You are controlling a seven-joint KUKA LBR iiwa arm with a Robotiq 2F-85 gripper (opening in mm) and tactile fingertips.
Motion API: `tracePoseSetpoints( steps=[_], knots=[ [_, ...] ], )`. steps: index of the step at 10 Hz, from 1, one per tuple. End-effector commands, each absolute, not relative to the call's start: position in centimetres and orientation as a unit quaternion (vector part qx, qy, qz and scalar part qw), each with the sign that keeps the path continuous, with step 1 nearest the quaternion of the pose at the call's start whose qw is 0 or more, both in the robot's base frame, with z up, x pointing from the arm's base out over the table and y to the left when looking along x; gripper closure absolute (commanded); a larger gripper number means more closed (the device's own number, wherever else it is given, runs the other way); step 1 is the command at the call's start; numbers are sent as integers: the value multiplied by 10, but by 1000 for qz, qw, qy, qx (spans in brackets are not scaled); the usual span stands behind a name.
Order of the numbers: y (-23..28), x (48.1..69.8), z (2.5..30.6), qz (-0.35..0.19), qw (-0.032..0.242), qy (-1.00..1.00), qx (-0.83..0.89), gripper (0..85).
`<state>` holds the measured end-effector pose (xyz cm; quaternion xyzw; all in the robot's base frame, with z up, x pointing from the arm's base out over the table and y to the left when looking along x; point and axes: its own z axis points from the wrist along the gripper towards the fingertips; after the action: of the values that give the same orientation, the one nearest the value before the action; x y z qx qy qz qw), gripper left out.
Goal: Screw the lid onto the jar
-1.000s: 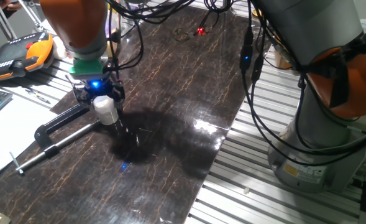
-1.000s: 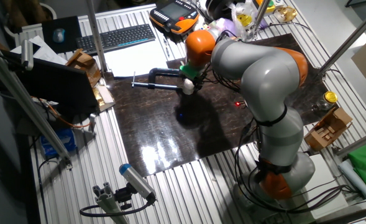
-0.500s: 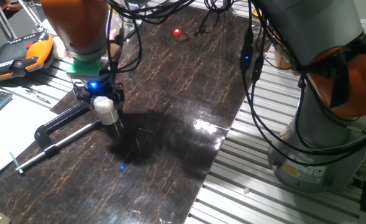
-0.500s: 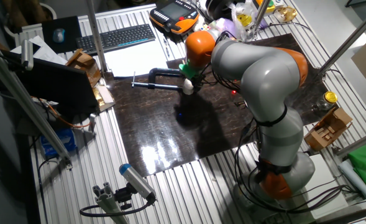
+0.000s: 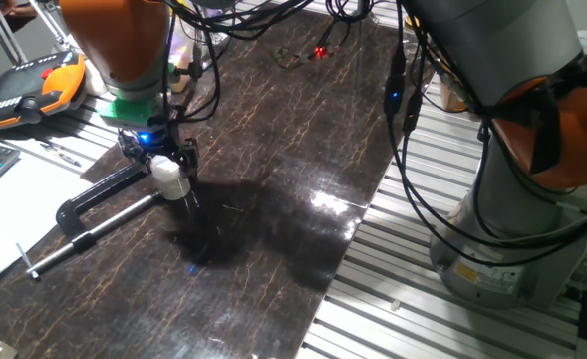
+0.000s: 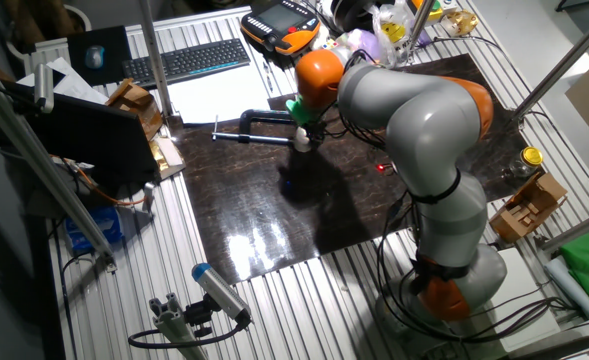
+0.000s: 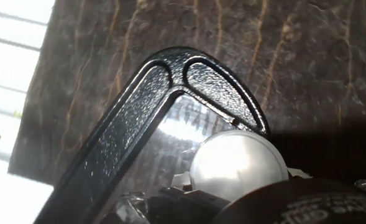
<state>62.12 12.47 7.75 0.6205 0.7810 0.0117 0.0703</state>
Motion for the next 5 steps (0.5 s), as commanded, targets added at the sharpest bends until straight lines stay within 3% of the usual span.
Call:
tracePoseSetpoints(
  steps=[1, 5],
  knots=[
    [125, 621, 77, 5, 72, 730, 680, 143],
    [125, 621, 77, -2, 63, 691, 720, 143]
  ],
)
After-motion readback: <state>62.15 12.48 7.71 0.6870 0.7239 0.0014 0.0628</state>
